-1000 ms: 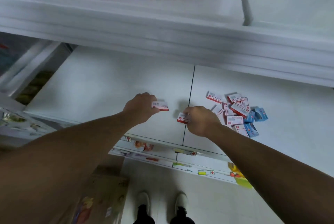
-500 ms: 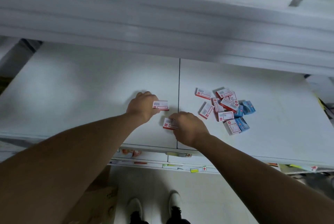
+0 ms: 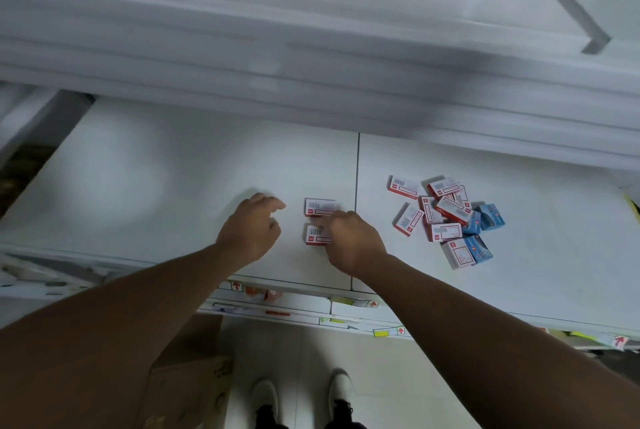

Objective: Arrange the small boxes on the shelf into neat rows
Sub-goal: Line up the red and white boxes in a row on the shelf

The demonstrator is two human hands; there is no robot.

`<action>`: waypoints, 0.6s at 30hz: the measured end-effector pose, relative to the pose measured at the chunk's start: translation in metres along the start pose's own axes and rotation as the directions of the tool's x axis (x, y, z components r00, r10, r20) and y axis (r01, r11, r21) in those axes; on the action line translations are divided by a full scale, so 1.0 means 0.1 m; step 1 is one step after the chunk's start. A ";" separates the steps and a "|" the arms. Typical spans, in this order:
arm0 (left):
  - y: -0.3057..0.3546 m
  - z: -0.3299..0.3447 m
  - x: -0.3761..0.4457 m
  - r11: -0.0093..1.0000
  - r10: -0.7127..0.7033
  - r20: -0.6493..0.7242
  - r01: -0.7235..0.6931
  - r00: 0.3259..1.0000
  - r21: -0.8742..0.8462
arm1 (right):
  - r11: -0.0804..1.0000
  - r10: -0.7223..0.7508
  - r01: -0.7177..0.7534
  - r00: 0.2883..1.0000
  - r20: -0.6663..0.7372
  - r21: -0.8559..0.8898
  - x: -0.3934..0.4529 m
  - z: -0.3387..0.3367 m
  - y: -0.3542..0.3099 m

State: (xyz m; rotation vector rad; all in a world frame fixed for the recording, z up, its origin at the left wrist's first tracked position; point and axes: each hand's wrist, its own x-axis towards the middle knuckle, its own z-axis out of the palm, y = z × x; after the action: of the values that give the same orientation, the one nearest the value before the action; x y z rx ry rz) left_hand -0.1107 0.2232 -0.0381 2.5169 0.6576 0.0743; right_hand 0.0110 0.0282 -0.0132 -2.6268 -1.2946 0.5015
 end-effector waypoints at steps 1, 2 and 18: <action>-0.01 0.01 -0.04 1.000 0.004 -0.010 -0.004 1.000 -0.018 | 1.000 -0.007 0.007 1.000 -0.010 -0.006 0.01 0.03 0.00; -0.01 0.03 -0.08 0.999 0.007 -0.024 -0.008 1.000 -0.037 | 1.000 -0.010 0.010 1.000 -0.019 -0.008 0.02 0.07 0.01; 0.66 0.34 -0.59 0.737 -0.386 -0.081 0.255 0.919 -0.626 | 0.555 0.387 -0.205 0.921 -0.032 0.807 -0.31 0.10 0.09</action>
State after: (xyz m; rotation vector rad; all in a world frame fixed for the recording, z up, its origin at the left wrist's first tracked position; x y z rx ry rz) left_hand -0.1274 0.1302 -0.0289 1.7566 0.9707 0.3663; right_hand -0.0036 -0.0023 -0.0181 -2.0125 -0.3617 0.6389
